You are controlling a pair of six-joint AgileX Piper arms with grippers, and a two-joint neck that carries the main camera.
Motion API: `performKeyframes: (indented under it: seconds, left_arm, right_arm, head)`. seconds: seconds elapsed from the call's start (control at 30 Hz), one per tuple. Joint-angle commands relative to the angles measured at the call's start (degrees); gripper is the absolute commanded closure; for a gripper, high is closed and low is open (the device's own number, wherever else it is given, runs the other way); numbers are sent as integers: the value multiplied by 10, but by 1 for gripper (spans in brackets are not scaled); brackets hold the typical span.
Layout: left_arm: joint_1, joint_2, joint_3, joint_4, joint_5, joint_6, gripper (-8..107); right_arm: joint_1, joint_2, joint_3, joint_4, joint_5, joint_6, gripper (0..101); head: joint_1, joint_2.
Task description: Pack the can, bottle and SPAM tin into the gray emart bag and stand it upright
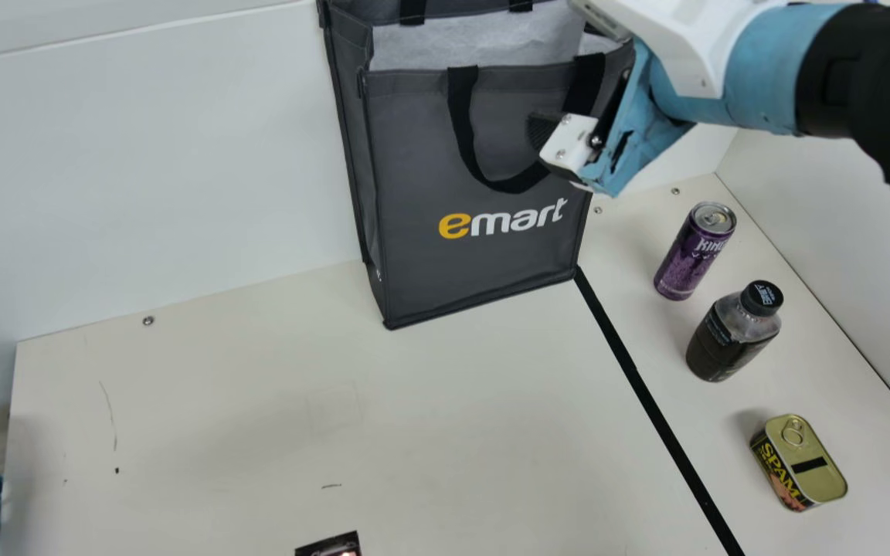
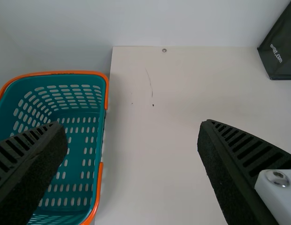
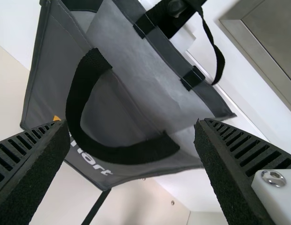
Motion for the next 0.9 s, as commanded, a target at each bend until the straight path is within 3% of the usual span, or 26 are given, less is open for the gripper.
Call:
performKeyframes:
  seconds: [0.0,0.87]
  left_arm:
    - [0,0,0,0,0,0,9]
    - [0,0,0,0,0,0,9]
  right_arm:
    - [0,14,-10,4,-1,-7,6]
    - [-1,165,-107,26,-1,-70,6]
  head:
    - [-13,-1]
    - [-13,-1]
